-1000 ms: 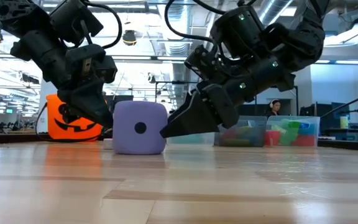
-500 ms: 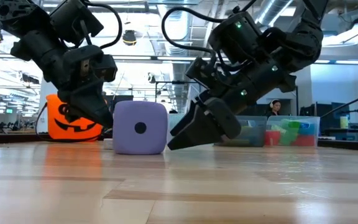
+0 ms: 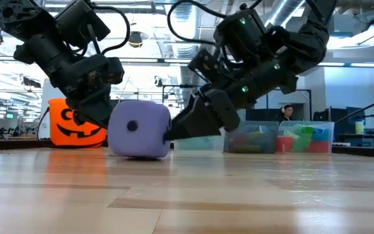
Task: Pick & Place Toys
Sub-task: Put the violet dice into the left transparent bin
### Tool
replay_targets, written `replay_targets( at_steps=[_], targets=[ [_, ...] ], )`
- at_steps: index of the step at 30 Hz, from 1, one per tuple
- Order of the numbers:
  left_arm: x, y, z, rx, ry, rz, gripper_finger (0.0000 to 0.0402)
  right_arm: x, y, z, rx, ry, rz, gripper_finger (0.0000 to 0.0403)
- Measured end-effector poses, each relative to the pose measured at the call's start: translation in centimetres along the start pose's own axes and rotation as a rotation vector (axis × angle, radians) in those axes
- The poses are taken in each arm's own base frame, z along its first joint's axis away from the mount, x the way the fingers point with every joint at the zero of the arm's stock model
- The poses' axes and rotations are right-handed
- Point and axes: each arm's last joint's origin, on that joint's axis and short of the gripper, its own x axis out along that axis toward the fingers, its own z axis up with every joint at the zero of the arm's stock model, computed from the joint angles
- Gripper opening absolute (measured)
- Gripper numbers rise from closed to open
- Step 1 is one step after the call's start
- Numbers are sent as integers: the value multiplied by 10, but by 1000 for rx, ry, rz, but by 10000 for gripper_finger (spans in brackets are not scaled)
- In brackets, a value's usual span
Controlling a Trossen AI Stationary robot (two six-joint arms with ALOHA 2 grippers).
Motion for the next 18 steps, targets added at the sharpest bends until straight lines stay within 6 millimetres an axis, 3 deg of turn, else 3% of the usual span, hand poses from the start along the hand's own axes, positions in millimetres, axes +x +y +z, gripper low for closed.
replay_targets(
  at_steps=[9,18],
  targets=[
    [1,7,5,-36,-18,22,0,6,4,28,2,-44,55,400],
    [1,7,3,-47,-4,28,0,7,8,26,180,47,93,400]
  ],
)
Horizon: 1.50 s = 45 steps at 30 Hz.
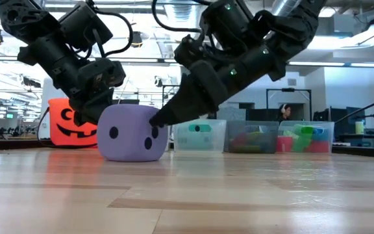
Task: Pick & Place Toys
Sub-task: Put the violet dice into the left transparent bin
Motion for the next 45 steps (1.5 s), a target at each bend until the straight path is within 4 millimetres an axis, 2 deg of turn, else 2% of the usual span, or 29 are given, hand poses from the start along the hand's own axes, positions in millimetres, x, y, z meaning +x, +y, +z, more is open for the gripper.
replay_targets(
  at_steps=[10,15,22,25,33,45],
  targets=[
    [-1,-4,-3,-50,11,-12,0,-1,21,10,221,-62,55,400],
    [-2,-7,-7,-71,33,-19,0,-1,33,20,214,-62,79,400],
    [-5,-2,-28,-125,237,56,0,1,31,25,178,31,18,400],
    [-7,-7,-33,-123,279,21,0,1,30,25,177,35,5,400],
    [-10,-33,-32,-122,182,-152,0,0,33,24,199,46,6,400],
    [-13,-46,-33,-247,117,-183,0,-2,45,10,330,173,-4,400]
  ],
)
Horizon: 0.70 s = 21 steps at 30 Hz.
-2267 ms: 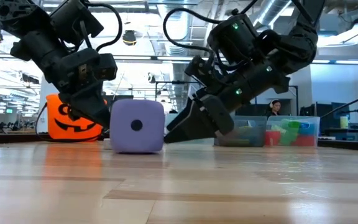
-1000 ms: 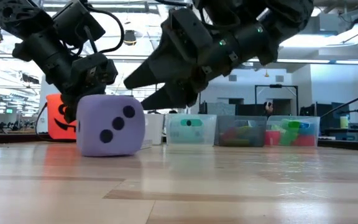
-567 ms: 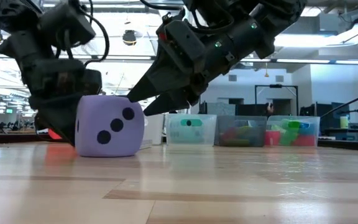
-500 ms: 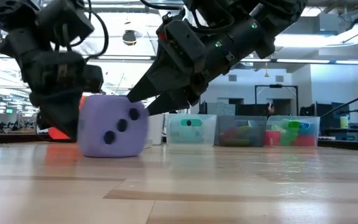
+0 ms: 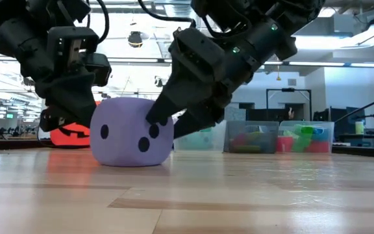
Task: Pick & Place Toys
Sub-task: Put the violet dice into the left transparent bin
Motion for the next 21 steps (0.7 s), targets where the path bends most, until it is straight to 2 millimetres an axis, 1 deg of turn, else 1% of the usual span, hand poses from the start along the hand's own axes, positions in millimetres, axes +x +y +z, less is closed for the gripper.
replay_targets(
  at_steps=[3,7,9,13,19,21],
  targets=[
    [0,-2,-1,-10,-5,-16,0,-1,2,-1,24,4,3,400],
    [-1,-7,-3,-32,-13,-44,0,-9,5,5,47,-10,6,400],
    [-1,-8,-4,-31,-18,-51,0,-15,5,8,46,-23,-20,400],
    [-2,-12,-5,-30,-39,-73,0,-32,12,17,64,-75,-56,400],
    [-2,-14,-4,-35,-68,-86,0,-47,17,22,108,-111,-90,400],
    [-3,-16,-3,-39,-92,-95,0,-49,17,22,111,-107,-93,400]
  ],
)
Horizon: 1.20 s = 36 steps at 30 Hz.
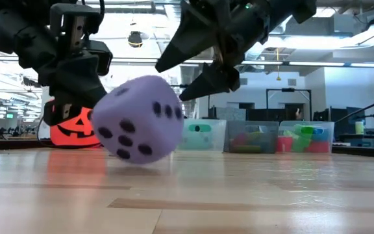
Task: Pick & Place Toys
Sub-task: Put the violet dice into the left transparent bin
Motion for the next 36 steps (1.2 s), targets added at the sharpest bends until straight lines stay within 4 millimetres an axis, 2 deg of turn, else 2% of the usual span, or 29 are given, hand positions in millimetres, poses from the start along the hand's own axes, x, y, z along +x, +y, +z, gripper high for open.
replay_targets(
  at_steps=[8,16,22,26,31,36],
  targets=[
    [0,-2,2,-6,-34,-15,0,0,-1,-2,-6,21,-5,400],
    [0,-3,3,-6,-45,-19,0,-3,9,-10,-32,47,13,400],
    [-1,-7,7,44,-110,-49,0,-4,9,-13,-25,55,-8,400],
    [-1,-13,10,31,-149,-104,0,-3,10,-6,11,23,45,400],
    [-2,-15,11,26,-161,-125,0,-2,14,3,13,-4,195,400],
    [-2,-15,11,27,-161,-125,0,-2,15,3,-31,-7,212,400]
  ],
)
